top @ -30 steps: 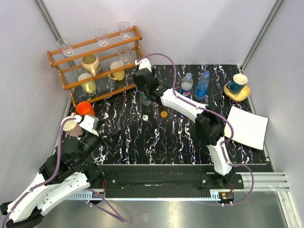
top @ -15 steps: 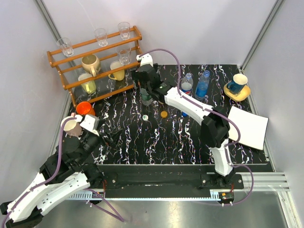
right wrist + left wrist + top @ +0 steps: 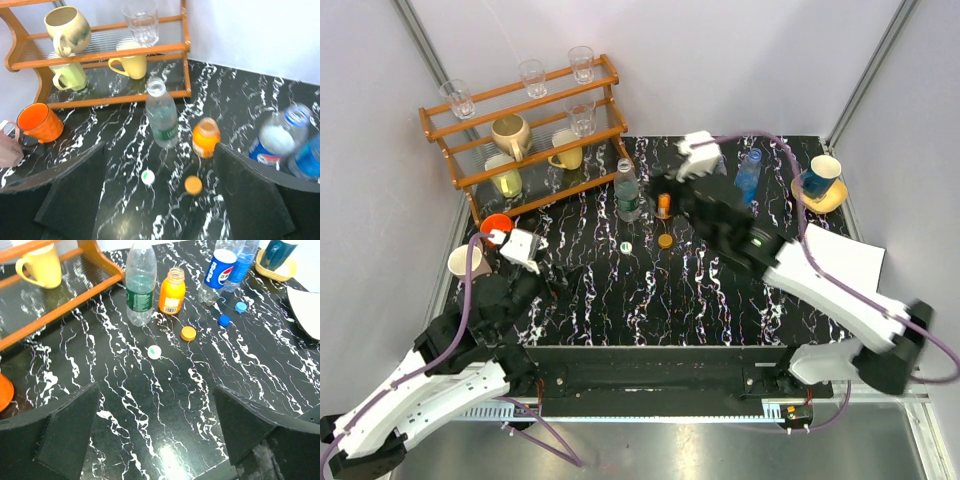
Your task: Unscrew the bottle caps
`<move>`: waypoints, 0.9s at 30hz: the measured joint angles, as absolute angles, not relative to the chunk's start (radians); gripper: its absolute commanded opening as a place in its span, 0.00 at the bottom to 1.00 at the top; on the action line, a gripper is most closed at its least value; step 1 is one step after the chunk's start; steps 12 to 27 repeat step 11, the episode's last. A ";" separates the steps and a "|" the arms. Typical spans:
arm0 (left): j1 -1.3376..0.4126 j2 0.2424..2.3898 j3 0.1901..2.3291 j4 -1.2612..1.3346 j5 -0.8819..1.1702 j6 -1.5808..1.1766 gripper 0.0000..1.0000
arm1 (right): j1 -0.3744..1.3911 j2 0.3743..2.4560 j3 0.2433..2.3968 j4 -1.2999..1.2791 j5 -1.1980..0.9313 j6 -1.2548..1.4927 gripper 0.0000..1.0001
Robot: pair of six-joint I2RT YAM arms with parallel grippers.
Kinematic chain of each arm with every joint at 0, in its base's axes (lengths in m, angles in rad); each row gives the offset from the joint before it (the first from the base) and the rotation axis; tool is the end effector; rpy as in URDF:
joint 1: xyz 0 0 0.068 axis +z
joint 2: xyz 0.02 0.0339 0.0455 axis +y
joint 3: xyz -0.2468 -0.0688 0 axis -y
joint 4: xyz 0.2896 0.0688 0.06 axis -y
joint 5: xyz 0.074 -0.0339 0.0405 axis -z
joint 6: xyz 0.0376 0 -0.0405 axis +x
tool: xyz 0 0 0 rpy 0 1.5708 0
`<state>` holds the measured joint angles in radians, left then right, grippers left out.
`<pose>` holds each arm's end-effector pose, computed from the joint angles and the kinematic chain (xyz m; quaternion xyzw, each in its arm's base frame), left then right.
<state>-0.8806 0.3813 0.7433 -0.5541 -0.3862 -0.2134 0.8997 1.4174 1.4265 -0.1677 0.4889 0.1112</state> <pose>0.1047 -0.1046 0.3432 0.1327 0.7555 -0.1982 0.6102 0.2484 0.2844 0.4031 -0.1386 0.7420 0.1437 0.6400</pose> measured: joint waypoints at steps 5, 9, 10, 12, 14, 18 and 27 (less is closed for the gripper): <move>-0.881 0.483 0.765 -0.569 -0.426 -0.313 0.99 | 0.907 1.046 1.095 -0.167 0.496 0.194 0.96; -0.881 0.585 0.777 -0.575 -0.428 -0.406 0.99 | 0.910 0.875 0.908 -0.204 0.495 0.268 0.97; -0.881 0.606 0.777 -0.575 -0.425 -0.420 0.99 | 0.911 0.854 0.882 -0.218 0.495 0.282 0.97; -0.881 0.625 0.777 -0.573 -0.421 -0.432 0.99 | 0.912 0.833 0.850 -0.236 0.491 0.298 0.98; -0.881 0.625 0.777 -0.573 -0.421 -0.432 0.99 | 0.912 0.833 0.850 -0.236 0.491 0.298 0.98; -0.881 0.625 0.777 -0.573 -0.421 -0.432 0.99 | 0.912 0.833 0.850 -0.236 0.491 0.298 0.98; -0.881 0.625 0.777 -0.573 -0.421 -0.432 0.99 | 0.912 0.833 0.850 -0.236 0.491 0.298 0.98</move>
